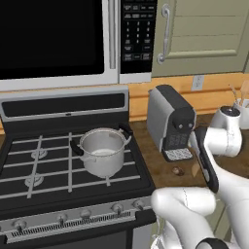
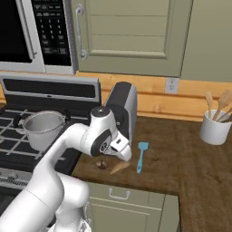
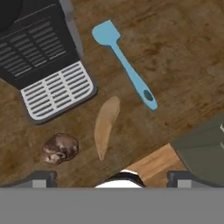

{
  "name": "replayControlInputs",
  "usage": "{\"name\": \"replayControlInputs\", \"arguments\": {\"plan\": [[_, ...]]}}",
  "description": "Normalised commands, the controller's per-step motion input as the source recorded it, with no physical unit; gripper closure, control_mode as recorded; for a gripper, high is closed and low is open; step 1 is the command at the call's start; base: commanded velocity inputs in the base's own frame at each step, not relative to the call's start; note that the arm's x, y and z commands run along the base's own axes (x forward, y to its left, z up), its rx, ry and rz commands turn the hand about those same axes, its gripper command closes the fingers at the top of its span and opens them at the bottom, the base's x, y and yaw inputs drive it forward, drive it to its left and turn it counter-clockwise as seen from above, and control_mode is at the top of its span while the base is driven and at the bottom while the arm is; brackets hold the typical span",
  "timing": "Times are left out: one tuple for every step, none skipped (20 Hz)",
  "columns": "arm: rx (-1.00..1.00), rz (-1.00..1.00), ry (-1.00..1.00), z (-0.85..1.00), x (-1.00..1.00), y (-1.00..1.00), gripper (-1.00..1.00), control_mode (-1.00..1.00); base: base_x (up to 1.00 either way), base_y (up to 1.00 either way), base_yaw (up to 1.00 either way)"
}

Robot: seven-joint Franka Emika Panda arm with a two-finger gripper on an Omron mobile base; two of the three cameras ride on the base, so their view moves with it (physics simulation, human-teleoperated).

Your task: Put the sweet potato and mushroom in the pot. Retrieve the spatula and lightly stir the vegetables in the pot.

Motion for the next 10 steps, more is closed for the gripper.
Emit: {"name": "replayControlInputs", "arguments": {"plan": [[0.00,0.00,0.00,-0.76,0.29,0.00,-1.00,-1.00,0.00,0.00,0.00],[0.00,-0.01,0.00,-0.73,0.31,0.00,-1.00,-1.00,0.00,0.00,0.00],[0.01,-0.01,0.00,-0.68,0.33,0.00,-1.00,-1.00,0.00,0.00,0.00],[0.01,-0.01,0.00,-0.64,0.32,0.00,-1.00,-1.00,0.00,0.00,0.00],[0.01,-0.02,0.00,-0.62,0.34,0.00,-1.00,-1.00,0.00,0.00,0.00],[0.01,-0.04,0.00,-0.55,0.32,0.00,-1.00,-1.00,0.00,0.00,0.00],[0.01,-0.04,0.00,-0.54,0.33,-0.01,-1.00,-1.00,0.00,0.00,0.00],[0.01,-0.05,0.00,-0.51,0.30,-0.08,-1.00,-1.00,0.00,0.00,0.00],[0.01,-0.06,0.01,-0.50,0.29,-0.11,-1.00,-1.00,0.00,0.00,0.00],[0.00,-0.06,0.01,-0.49,0.24,-0.08,-1.00,-1.00,0.00,0.00,0.00]]}}
